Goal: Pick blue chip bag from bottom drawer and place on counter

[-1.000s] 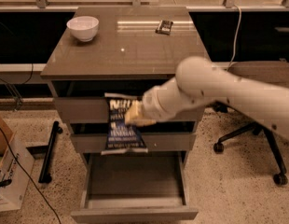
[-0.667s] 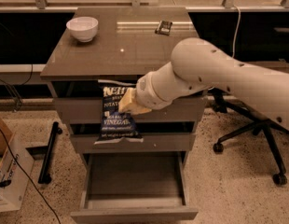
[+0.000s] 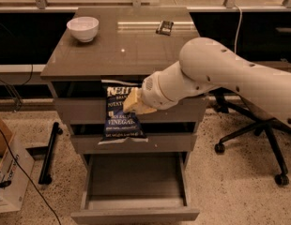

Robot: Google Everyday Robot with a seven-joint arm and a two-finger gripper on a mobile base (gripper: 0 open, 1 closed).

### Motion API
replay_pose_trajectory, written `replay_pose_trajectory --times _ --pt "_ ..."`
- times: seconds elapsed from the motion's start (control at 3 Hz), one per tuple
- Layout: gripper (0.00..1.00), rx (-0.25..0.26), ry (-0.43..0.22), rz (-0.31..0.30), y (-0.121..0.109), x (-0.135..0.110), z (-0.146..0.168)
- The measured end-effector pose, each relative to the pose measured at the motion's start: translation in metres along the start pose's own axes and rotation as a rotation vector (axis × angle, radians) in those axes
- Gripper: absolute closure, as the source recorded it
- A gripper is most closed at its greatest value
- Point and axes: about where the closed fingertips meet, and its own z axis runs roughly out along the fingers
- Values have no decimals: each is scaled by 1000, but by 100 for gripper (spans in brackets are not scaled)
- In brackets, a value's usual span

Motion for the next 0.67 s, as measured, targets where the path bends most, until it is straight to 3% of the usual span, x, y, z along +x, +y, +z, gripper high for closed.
replay_pose_trajectory --times 0.33,0.67 --pt "100 -47 -38 1 6 -27 -7" --pt "100 -104 -89 11 11 -95 -11"
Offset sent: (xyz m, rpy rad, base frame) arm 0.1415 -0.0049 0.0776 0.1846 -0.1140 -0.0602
